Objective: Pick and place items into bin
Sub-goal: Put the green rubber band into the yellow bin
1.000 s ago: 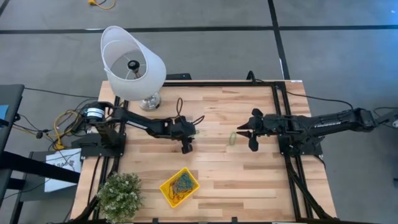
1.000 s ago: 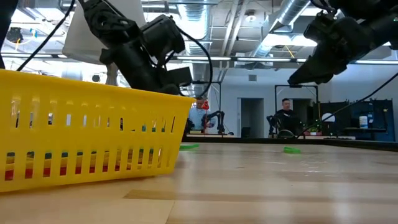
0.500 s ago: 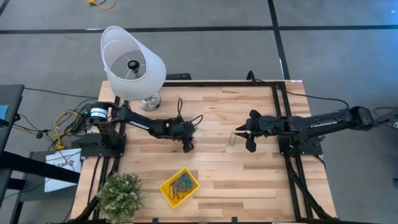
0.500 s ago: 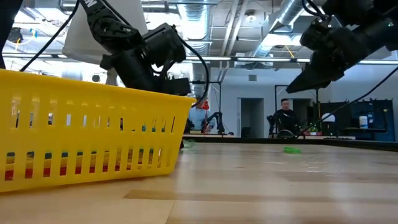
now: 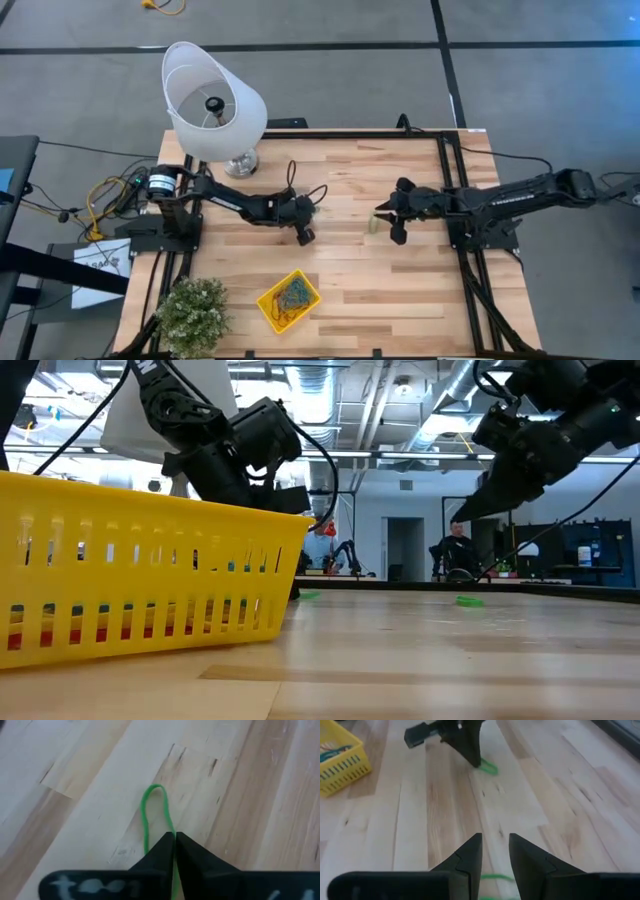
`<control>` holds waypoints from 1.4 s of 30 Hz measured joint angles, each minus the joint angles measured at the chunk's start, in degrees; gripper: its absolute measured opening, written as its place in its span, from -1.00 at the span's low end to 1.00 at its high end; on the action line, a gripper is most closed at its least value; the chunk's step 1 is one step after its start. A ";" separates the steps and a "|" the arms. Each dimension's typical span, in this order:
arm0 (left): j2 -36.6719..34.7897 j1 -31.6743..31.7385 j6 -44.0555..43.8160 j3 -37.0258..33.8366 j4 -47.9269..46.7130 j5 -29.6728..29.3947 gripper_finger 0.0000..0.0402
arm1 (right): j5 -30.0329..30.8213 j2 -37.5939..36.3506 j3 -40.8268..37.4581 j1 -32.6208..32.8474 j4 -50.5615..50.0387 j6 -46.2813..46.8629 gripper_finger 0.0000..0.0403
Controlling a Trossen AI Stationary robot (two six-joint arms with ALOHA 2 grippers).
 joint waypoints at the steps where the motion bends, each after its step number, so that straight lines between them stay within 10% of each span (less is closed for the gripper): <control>1: -0.29 -0.38 0.26 -0.03 0.19 -0.04 -0.97 | -0.02 0.32 0.00 -0.14 0.75 -0.23 -0.55; 17: -16.22 -17.08 4.55 13.24 -27.18 13.49 -1.00 | -0.02 2.08 0.02 -0.44 0.98 0.86 -0.55; 42: -12.81 -30.66 -17.11 13.51 -28.78 27.69 -1.00 | 0.01 2.08 0.02 -0.34 2.94 6.17 -0.55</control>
